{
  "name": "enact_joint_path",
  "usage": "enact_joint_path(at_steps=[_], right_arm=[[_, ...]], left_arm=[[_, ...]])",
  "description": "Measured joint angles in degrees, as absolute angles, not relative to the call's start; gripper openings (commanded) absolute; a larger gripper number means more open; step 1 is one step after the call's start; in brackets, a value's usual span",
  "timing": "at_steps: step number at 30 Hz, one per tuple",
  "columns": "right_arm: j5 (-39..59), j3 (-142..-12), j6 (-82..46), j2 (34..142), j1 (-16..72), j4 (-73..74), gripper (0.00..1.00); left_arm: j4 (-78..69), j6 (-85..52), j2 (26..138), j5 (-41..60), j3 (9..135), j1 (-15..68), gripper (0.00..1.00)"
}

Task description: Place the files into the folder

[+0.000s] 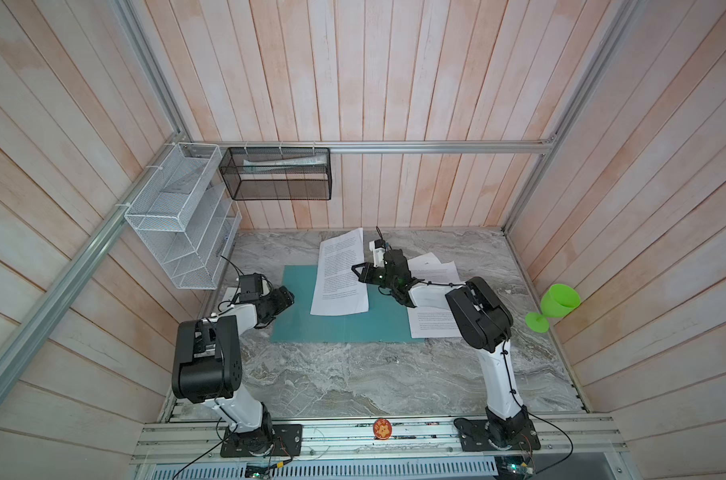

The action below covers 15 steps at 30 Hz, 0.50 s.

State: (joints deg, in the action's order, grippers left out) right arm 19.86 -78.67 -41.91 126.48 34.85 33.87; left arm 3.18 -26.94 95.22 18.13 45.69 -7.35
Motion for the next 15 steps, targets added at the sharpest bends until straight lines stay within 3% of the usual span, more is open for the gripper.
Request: enact_joint_path(at_steps=[15], right_arm=[[12.67,-76.51,-35.88,123.11,37.23,36.32,0.0]], left_arm=[[3.16,-26.96,95.22,19.25,45.58,-7.35,0.84]])
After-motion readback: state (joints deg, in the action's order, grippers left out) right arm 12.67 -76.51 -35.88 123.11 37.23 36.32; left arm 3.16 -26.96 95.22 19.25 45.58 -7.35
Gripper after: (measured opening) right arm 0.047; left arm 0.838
